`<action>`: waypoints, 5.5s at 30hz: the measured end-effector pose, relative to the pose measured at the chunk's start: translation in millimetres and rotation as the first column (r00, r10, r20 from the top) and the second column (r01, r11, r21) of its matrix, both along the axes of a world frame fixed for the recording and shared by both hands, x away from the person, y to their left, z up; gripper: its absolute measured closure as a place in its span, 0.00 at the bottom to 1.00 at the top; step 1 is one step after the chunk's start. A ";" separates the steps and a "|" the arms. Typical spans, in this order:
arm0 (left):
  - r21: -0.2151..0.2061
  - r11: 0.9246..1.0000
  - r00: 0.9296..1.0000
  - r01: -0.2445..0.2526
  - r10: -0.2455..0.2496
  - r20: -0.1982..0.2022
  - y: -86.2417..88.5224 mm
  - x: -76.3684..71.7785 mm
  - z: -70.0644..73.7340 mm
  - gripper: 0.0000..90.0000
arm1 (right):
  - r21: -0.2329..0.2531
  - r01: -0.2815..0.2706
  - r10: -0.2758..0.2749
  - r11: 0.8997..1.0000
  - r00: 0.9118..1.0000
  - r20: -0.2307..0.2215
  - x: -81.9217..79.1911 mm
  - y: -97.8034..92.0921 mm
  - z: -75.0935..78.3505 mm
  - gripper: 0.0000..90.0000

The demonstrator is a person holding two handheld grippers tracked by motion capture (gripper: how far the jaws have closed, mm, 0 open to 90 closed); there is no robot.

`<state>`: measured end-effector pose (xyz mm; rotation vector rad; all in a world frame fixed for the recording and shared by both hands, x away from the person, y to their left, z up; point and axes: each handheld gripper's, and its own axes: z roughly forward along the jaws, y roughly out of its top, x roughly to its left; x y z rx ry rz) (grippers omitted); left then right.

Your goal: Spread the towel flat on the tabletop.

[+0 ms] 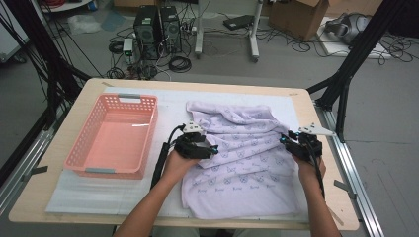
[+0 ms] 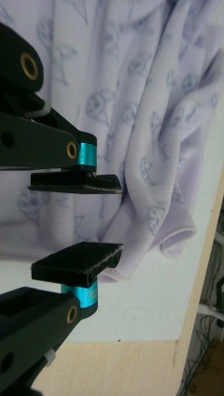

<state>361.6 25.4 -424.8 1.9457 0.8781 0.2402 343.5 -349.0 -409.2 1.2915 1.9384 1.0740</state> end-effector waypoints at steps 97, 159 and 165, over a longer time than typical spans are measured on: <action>-0.009 0.945 0.944 -0.328 0.327 -0.030 45.7 35.5 -24.6 0.93 | -0.055 -0.057 0.052 0.997 0.995 -0.085 22.0 10.4 -39.3 0.95; 0.039 0.972 0.972 -0.232 0.233 -0.023 51.3 -14.8 -25.8 0.91 | -0.015 -0.143 0.139 0.990 0.978 -0.153 -31.3 23.9 -40.6 0.87; 0.048 0.979 0.979 -0.196 0.198 -0.041 64.8 -34.2 -25.0 0.60 | 0.033 -0.168 0.171 0.985 0.973 -0.158 -40.4 19.4 -39.5 0.68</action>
